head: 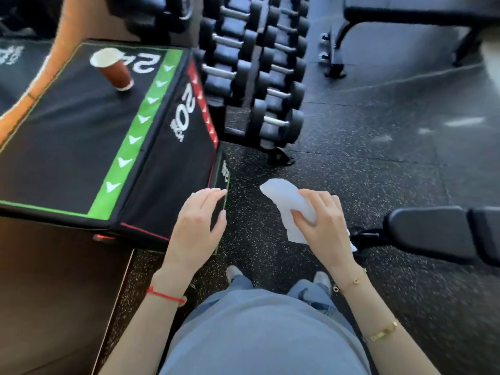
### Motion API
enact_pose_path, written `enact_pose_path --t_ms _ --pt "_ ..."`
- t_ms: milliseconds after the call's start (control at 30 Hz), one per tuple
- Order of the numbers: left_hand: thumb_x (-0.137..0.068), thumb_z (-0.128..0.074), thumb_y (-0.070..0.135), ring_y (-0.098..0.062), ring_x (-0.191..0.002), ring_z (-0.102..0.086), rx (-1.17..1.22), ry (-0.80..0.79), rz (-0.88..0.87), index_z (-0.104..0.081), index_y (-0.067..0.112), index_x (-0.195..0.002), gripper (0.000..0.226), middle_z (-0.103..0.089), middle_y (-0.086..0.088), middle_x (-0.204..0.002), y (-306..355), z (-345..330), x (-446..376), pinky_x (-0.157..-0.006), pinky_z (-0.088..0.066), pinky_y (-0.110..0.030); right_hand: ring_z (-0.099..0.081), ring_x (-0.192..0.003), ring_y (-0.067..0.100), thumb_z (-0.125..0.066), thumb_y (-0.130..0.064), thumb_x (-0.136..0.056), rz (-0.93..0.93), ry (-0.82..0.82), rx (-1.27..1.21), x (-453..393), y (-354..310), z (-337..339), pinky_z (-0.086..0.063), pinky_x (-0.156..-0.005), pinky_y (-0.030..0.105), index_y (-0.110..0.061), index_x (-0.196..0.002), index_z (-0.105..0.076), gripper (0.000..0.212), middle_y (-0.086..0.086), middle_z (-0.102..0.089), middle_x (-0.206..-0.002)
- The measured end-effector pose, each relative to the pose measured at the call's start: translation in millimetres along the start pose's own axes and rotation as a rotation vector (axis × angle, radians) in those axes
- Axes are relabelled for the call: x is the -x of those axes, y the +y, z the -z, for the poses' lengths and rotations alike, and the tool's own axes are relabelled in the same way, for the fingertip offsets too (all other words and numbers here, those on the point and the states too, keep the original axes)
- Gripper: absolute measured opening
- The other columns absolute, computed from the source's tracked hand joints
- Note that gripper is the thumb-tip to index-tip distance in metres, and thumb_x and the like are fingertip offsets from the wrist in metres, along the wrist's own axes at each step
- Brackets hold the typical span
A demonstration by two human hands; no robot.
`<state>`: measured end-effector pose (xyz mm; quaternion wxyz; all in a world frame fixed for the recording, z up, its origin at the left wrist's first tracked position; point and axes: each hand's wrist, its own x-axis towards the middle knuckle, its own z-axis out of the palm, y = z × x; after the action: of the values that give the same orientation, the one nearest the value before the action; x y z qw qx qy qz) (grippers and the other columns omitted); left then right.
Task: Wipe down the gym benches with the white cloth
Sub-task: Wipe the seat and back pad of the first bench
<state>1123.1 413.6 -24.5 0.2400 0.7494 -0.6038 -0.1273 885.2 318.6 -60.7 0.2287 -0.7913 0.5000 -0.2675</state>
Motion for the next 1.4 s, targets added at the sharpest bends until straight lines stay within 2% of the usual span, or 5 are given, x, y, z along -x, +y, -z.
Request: enact_pose_path --t_ms 133,267,633,1167,1400 --pt "-0.094 -0.058 0.015 -0.016 -0.127 -0.051 0.009 -0.033 -0.106 -0.057 0.012 -0.133 0.040 -0.059 -0.002 -0.131 57.9 -38.1 -5.3 -0.113 -0.039 -0.035 -0.046 -0.099 0.019 -0.068 -0.025 -0.090 -0.079 0.052 0.024 32.6 50.0 51.1 -0.042 -0.086 0.033 -0.018 -0.124 -0.061 0.035 0.000 -0.060 -0.113" --pt "-0.094 -0.058 0.013 -0.020 -0.127 -0.052 0.023 -0.078 -0.181 -0.057 0.009 -0.133 0.039 -0.060 -0.005 -0.130 130.4 -84.9 -4.9 -0.111 -0.042 -0.042 -0.045 -0.097 0.018 -0.070 -0.023 -0.089 -0.138 0.081 0.058 65.5 108.4 115.5 -0.042 -0.086 0.034 -0.017 -0.123 -0.062 0.035 0.001 -0.060 -0.111" --pt "-0.095 -0.057 0.014 -0.021 -0.121 -0.057 0.082 -0.171 -0.172 -0.058 0.008 -0.132 0.037 -0.062 -0.006 -0.128 296.2 -201.0 7.9 -0.106 -0.046 -0.042 -0.041 -0.091 0.017 -0.069 -0.023 -0.090 -0.224 0.089 0.143 116.6 257.2 252.6 -0.038 -0.080 0.030 -0.018 -0.122 -0.061 0.034 0.001 -0.059 -0.106" --pt "-0.096 -0.056 0.015 -0.017 -0.122 -0.056 0.048 -0.253 -0.202 -0.058 0.012 -0.132 0.037 -0.062 -0.002 -0.129 393.3 -277.7 -68.8 -0.108 -0.043 -0.037 -0.049 -0.090 0.026 -0.070 -0.020 -0.091 -0.254 0.124 0.150 80.9 389.3 303.2 -0.047 -0.084 0.041 -0.014 -0.123 -0.063 0.033 0.006 -0.060 -0.106" --pt "-0.096 -0.055 0.015 -0.018 -0.120 -0.056 0.018 -0.233 -0.161 -0.058 0.011 -0.132 0.036 -0.062 -0.003 -0.128 444.2 -322.7 -93.8 -0.107 -0.044 -0.039 -0.047 -0.088 0.024 -0.064 -0.023 -0.096 -0.142 0.024 0.178 58.4 462.8 332.6 -0.046 -0.085 0.042 -0.011 -0.123 -0.064 0.030 0.006 -0.058 -0.104"
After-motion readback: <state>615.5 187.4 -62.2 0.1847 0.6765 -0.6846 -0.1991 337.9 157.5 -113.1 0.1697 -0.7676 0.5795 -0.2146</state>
